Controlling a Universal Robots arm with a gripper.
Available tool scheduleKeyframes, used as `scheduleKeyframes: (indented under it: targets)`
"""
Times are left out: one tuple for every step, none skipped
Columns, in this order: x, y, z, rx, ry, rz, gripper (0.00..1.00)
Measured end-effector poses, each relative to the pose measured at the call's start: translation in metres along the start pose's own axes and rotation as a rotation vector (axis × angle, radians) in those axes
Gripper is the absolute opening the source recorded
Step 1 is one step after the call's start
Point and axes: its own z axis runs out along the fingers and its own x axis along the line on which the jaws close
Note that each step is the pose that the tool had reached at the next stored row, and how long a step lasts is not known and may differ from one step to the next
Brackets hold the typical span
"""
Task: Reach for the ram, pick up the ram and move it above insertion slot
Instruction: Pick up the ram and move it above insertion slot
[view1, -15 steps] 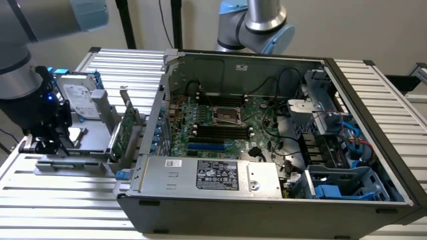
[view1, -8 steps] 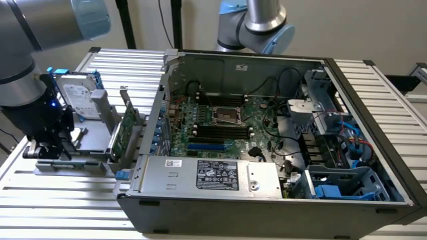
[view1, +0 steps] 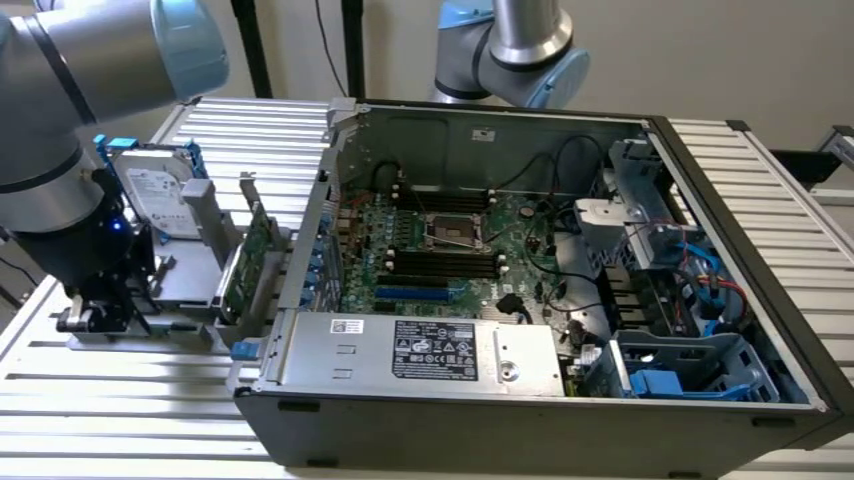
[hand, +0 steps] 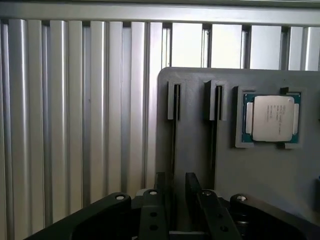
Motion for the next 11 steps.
scheduleKeyframes:
  targets:
    - [0.0, -0.0001, 0.0018, 0.0, 0.0, 0.0, 0.31]
    - [0.0, -0.0002, 0.0037, 0.0001, 0.0, 0.0, 0.31]
    - [0.0, -0.0002, 0.0054, 0.0, 0.0, 0.0, 0.31]
    - [0.0, -0.0003, 0.0072, 0.0001, 0.0, 0.0, 0.31]
    - [0.0, -0.0003, 0.0091, 0.0001, -0.0001, 0.0, 0.31]
    - [0.0, -0.0003, 0.0107, 0.0001, 0.0, 0.0, 0.31]
    - [0.0, -0.0001, 0.0118, -0.0001, 0.0001, 0.0, 0.31]
    - [0.0, 0.0002, 0.0125, -0.0003, 0.0001, 0.0, 0.31]
    - [0.0, 0.0006, 0.013, -0.0003, 0.0, 0.0, 0.31]
    - [0.0, 0.0008, 0.0133, -0.0004, 0.0, 0.0, 0.31]
    - [0.0, 0.0009, 0.0135, -0.0005, 0.0, 0.0, 0.31]
